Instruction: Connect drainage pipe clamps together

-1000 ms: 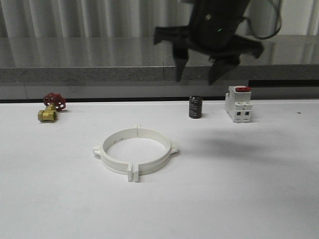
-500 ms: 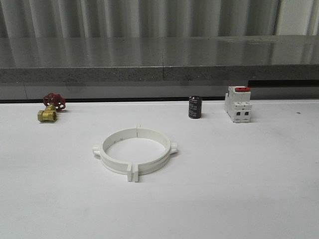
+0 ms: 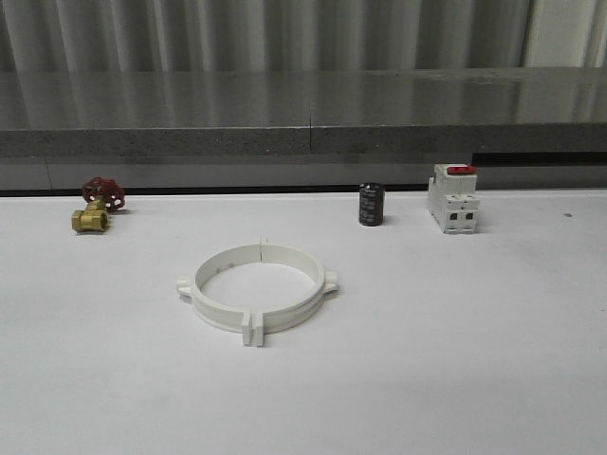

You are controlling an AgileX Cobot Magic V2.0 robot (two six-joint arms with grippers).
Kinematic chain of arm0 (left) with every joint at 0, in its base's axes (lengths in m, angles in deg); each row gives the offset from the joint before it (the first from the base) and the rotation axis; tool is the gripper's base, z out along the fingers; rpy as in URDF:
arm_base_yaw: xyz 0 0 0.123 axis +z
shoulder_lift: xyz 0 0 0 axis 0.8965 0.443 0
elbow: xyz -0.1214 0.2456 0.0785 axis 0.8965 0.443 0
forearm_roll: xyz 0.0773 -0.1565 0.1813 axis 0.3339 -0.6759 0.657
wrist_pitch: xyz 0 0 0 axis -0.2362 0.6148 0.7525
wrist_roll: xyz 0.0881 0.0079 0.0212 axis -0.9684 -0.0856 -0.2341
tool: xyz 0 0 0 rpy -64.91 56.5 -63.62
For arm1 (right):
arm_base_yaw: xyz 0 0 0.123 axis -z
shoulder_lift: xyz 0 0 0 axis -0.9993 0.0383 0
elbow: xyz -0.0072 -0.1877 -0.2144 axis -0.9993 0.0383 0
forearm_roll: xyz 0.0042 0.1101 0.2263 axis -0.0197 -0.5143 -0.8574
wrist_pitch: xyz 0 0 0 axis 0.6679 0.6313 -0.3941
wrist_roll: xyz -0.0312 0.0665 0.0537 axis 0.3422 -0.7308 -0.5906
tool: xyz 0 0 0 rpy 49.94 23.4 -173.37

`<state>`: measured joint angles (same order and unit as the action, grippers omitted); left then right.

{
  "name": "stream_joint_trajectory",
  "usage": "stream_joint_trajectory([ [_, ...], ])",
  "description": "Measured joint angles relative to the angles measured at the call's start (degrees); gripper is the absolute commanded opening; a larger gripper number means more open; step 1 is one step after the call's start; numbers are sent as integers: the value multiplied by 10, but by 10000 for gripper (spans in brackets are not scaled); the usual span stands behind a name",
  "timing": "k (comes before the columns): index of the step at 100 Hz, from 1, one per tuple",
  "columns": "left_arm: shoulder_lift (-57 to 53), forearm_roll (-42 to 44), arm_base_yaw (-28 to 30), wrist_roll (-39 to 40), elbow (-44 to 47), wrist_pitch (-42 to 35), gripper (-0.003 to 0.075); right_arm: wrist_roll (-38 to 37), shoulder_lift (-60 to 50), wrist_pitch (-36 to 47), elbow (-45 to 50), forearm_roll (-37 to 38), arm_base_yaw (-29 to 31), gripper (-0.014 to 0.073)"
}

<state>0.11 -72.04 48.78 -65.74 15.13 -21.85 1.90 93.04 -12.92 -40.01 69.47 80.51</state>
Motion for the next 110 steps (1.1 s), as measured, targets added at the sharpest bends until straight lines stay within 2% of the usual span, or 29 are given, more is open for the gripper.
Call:
stream_joint_trajectory([
  [16,0,0,0,0,0,0,-21,0,-31,-2,7,18,0,-67],
  [91,0,0,0,0,0,0,-21,0,-31,-2,8,20,0,-67],
  [110,0,0,0,0,0,0,-21,44,-64,57,48,10,9,-67],
])
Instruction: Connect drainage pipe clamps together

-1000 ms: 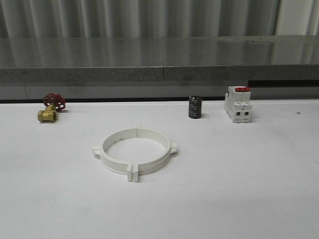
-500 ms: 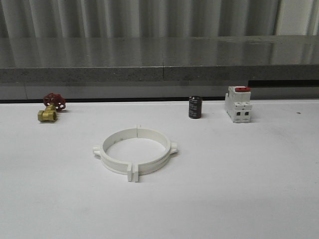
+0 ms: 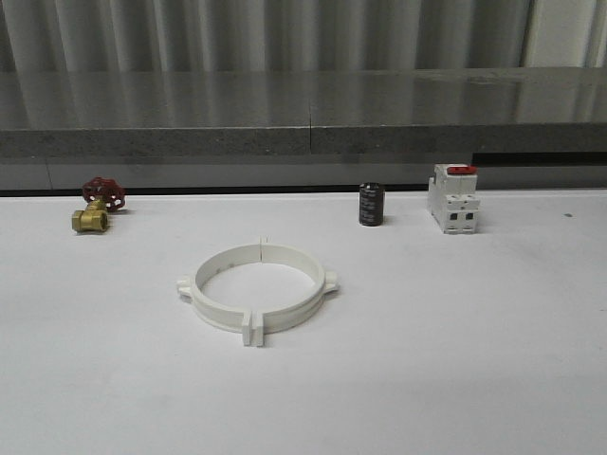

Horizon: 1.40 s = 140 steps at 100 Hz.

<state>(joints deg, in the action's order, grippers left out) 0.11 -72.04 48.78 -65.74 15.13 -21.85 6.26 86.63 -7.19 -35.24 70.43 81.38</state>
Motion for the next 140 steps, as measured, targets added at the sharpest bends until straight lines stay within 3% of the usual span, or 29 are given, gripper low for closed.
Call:
stream_joint_trajectory([
  [29,0,0,0,0,0,0,-21,129,-139,174,163,-131,76,-67],
  [45,0,0,0,0,0,0,-21,140,-218,244,262,-167,78,-67],
  [63,0,0,0,0,0,0,-21,140,-297,269,331,-196,78,-67],
  [106,-1,0,0,0,1,0,-21,168,-306,296,343,-205,26,-67],
  [140,-1,0,0,0,1,0,-21,169,-306,308,343,-205,25,-67],
])
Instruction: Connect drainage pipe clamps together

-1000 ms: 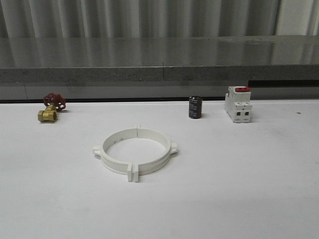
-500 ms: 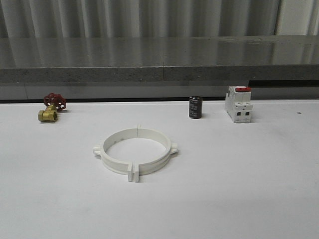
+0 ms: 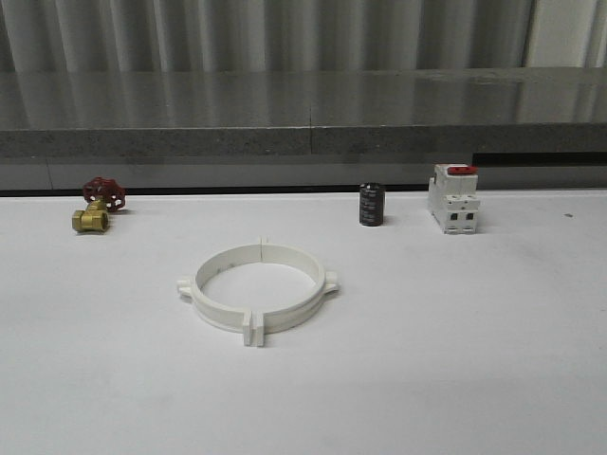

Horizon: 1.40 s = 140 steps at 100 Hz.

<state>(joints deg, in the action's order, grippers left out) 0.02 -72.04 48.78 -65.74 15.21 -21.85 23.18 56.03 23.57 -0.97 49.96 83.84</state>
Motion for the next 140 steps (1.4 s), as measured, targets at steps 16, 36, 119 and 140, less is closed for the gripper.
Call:
stream_joint_trajectory([
  [16,0,0,0,0,0,0,-21,0,0,0,0,0,0,-67],
  [36,0,0,0,0,0,0,-21,0,0,0,0,0,0,-67],
  [119,-3,-114,41,-226,87,-164,-21,1,0,1,0,0,0,-67],
  [140,-53,-157,114,-248,163,-222,-21,1,0,1,0,0,0,-67],
])
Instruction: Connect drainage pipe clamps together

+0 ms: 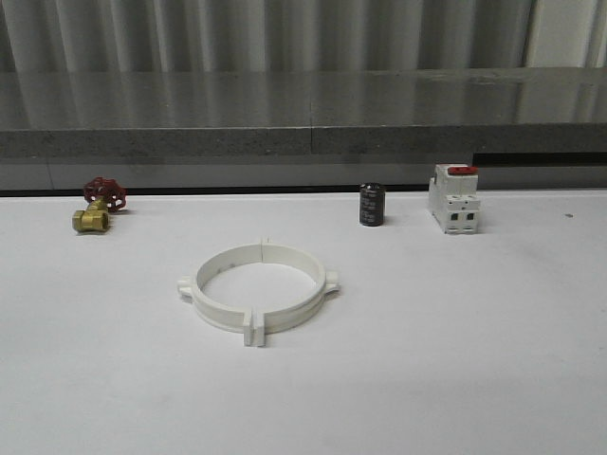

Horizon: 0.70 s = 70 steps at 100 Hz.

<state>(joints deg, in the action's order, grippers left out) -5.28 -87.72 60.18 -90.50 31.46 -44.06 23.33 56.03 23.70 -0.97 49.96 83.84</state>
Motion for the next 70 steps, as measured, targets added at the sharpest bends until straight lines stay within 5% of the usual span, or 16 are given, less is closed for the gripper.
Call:
stream_joint_trajectory([
  [43,-32,1,33,54,126,-88,-21,0,0,2,0,0,0,-67],
  [70,-32,15,33,95,128,-131,-21,0,0,2,0,0,0,-67],
])
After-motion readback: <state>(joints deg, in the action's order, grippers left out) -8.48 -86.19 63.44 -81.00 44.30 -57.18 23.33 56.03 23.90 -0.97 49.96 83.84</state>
